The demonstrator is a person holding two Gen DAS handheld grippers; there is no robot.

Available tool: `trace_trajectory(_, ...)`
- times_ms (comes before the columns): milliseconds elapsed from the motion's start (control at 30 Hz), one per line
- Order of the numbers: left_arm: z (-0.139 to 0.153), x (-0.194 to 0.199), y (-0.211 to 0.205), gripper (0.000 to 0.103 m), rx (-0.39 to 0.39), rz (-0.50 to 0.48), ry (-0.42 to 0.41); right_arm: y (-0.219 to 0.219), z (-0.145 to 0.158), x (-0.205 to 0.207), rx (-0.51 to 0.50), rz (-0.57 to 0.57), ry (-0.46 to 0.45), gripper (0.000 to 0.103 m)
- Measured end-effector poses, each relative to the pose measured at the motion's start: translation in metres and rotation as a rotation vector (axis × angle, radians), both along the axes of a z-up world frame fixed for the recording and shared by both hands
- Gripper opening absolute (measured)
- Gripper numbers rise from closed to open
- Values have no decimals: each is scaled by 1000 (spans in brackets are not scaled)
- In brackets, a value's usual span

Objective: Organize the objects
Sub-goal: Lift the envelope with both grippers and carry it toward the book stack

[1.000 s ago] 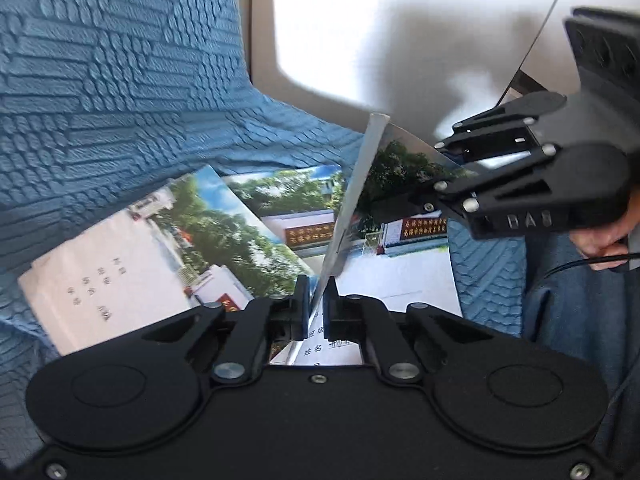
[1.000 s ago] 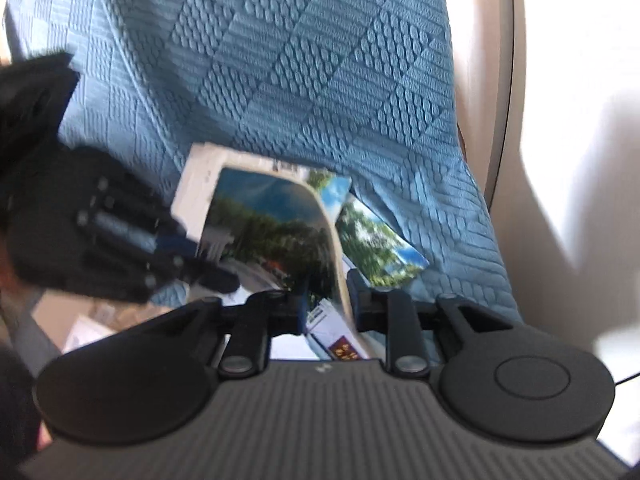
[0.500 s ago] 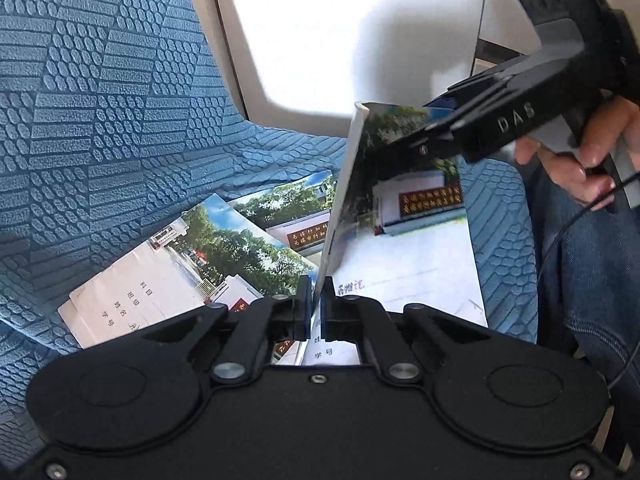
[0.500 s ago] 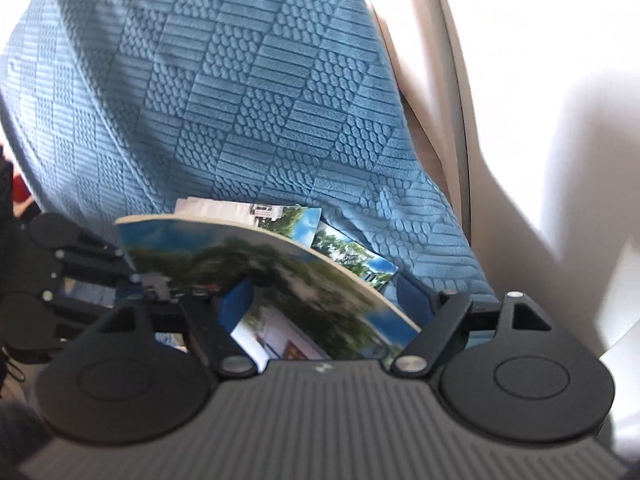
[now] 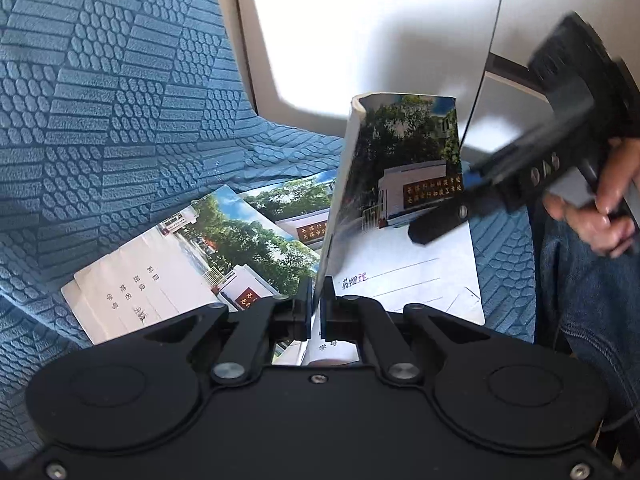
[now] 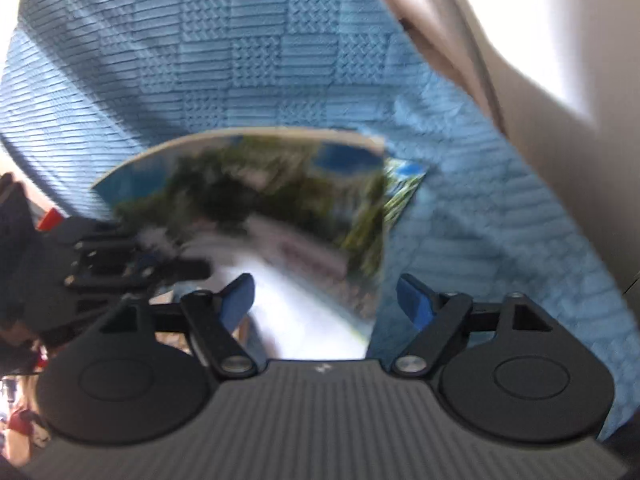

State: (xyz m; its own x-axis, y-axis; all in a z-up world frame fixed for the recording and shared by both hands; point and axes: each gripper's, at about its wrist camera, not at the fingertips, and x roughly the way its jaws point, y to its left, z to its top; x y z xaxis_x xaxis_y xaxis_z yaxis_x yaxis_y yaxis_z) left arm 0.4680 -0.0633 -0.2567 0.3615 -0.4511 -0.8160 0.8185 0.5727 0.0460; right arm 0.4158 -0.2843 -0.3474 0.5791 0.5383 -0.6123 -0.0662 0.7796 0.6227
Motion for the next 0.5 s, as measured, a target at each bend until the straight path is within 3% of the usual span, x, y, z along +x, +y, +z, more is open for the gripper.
trace_trajectory(33,0,1,0,2,-5,10,3,2,-1,-2,-9,-8,7,63)
trace_trajectory(67,-1,2,0,2,-13,22,13,4,-3,-4,-23,-18,15,43)
trace_trajectory(167,-3,6,0,3,-30,79,18,6,0,-4,-57,-46,-6,29)
trace_trajectory(267,-3,13,3,3,-65,155,46,6,8,-5,-31,-70,-54,16)
trace_trajectory(500,15,19,-1,2,-140,252,85,3,39,-2,-44,-106,-109,6)
